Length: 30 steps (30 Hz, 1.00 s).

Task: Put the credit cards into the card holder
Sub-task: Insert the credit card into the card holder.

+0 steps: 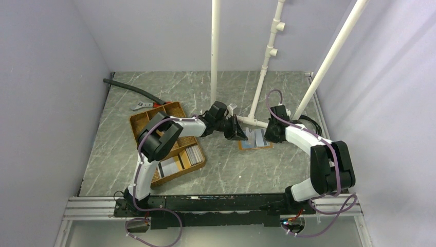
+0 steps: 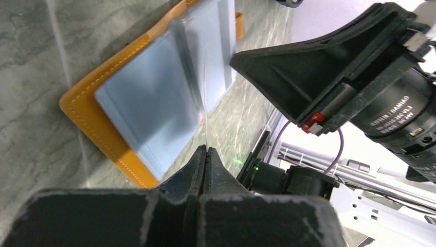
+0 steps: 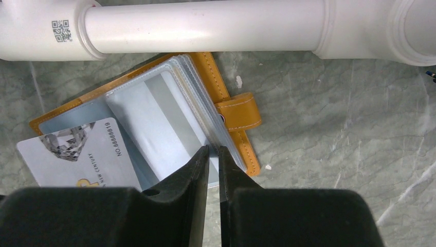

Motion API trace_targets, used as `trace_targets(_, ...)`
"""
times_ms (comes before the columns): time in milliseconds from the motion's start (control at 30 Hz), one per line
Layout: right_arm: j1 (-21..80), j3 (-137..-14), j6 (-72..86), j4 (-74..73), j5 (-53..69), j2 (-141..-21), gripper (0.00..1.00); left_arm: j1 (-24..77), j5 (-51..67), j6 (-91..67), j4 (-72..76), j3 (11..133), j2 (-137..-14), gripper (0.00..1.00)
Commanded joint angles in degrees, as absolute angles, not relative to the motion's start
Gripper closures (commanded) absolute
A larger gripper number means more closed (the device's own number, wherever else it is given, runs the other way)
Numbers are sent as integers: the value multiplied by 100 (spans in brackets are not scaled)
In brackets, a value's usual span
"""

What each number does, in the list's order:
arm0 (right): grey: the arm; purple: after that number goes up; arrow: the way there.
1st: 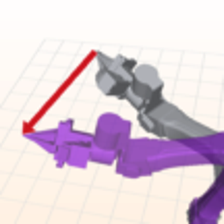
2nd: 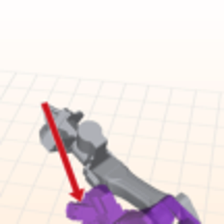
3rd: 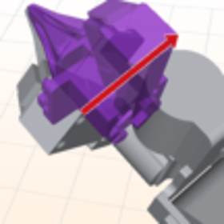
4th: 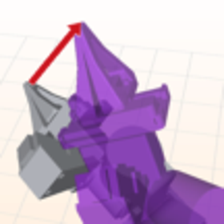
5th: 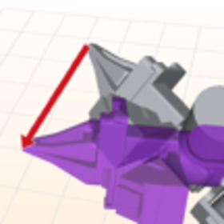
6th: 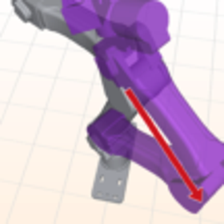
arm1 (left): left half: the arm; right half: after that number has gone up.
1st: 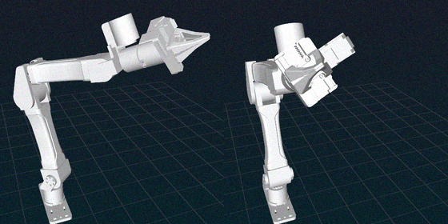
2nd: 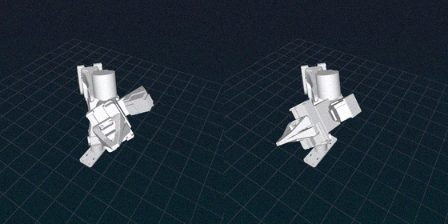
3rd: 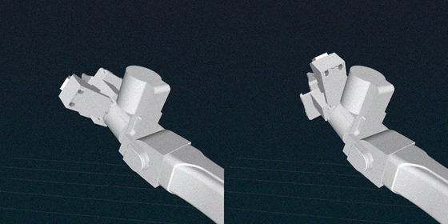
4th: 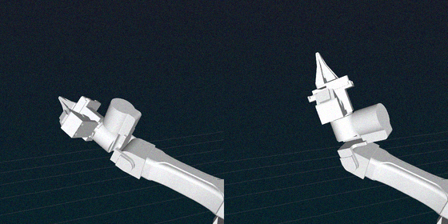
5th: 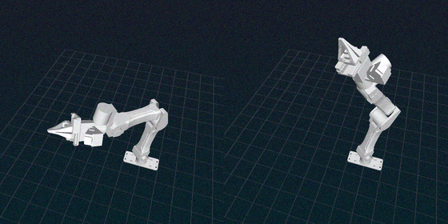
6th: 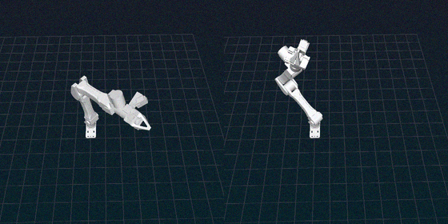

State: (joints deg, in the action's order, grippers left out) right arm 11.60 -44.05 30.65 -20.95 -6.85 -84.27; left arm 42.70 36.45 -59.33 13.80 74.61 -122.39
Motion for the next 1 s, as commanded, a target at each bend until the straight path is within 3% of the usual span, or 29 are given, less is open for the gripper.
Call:
trace_targets(0,1151,-4140,3103,-2075,-633,-8632,87,4302,3847,-6131,1697,7557,-12451,100)
trace_targets(967,1148,-4123,3076,-2058,-571,-8633,87,4299,3733,-6889,2433,7402,-12935,100)
